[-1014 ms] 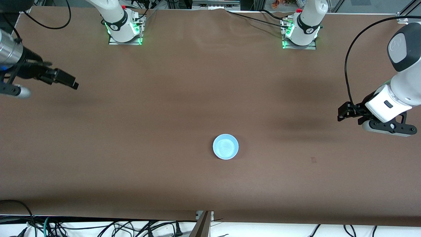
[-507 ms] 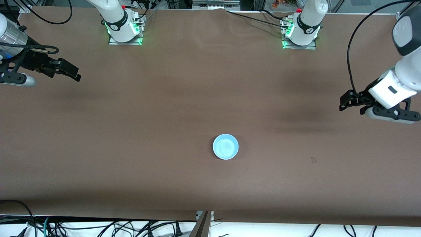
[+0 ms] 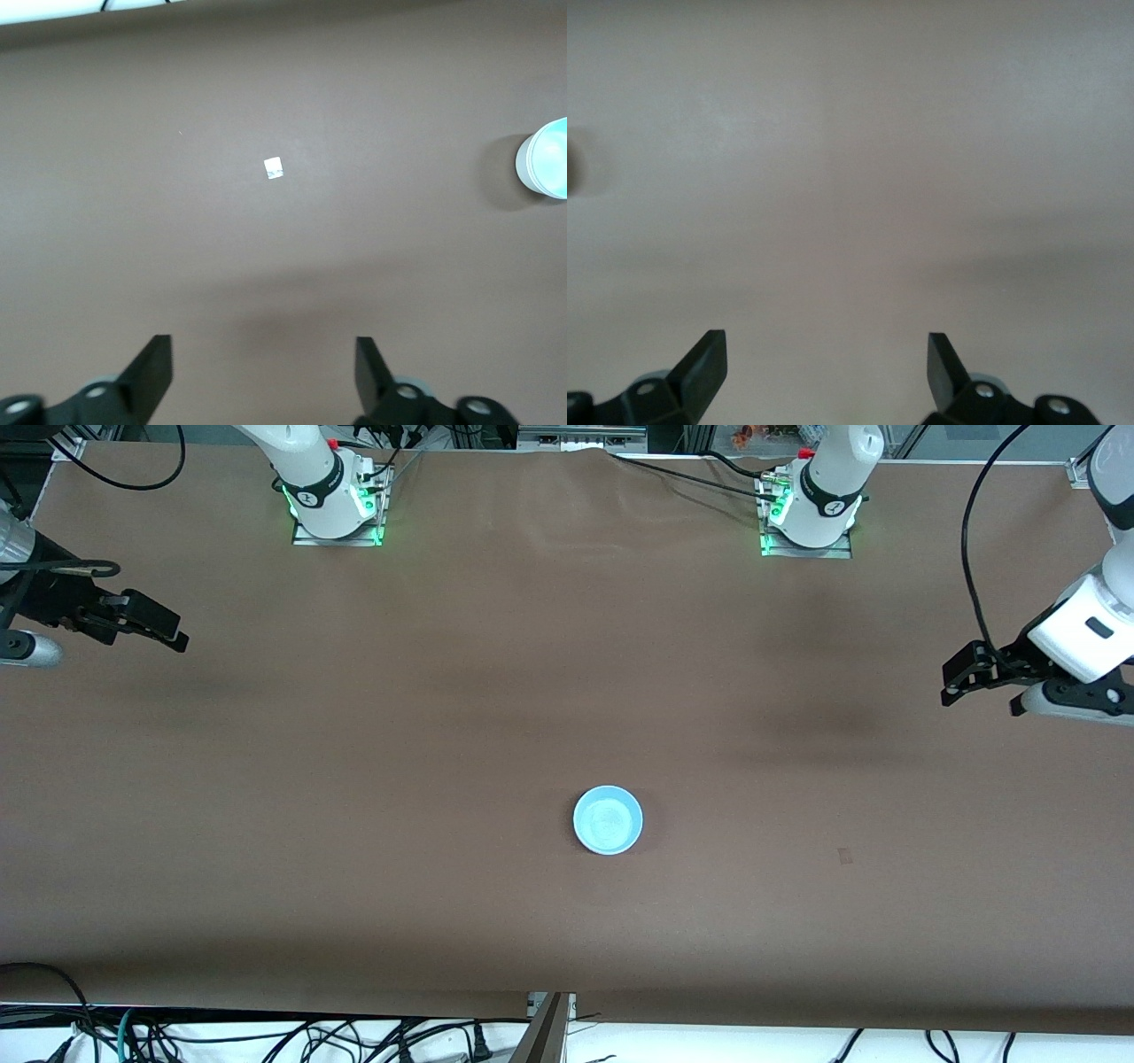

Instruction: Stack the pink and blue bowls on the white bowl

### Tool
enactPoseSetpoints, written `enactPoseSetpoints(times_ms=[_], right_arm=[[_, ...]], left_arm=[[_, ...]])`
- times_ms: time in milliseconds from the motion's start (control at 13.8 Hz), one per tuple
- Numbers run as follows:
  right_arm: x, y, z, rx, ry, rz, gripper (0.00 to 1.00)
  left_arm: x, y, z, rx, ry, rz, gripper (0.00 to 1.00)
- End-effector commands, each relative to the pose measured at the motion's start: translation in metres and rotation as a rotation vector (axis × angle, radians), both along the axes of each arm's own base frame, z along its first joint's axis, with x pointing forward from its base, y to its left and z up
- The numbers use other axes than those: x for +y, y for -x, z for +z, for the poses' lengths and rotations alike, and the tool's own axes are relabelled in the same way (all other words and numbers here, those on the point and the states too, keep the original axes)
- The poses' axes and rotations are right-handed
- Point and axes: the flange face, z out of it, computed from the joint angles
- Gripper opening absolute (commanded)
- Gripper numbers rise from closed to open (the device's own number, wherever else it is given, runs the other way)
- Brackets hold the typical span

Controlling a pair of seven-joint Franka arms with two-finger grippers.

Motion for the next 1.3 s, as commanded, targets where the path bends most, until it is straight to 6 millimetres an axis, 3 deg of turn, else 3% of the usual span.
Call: enactPoseSetpoints(times_ms=[0,217,652,1231], right_arm=[[0.005,-0.001,-0.001,-0.013,0.033,0.019,1.00],[0.004,-0.003,0.002,-0.035,0.051,0.013,1.00],[0.004,-0.006,0.005,-0.054,0.045,0.019,1.00],[0.005,-0.007,0.005,-0.059,0.035,0.009,1.00]], left_arm=[[0.000,0.014,0.017,0.007,-0.016,-0.017,1.00],[-0.007,0.036,0.023,0.099,-0.003,-0.028,1.00],[0.000,0.046,0.029,0.107,0.001,-0.017,1.00],[-0.005,0.028,0.011,0.118,-0.002,-0.002,1.00]])
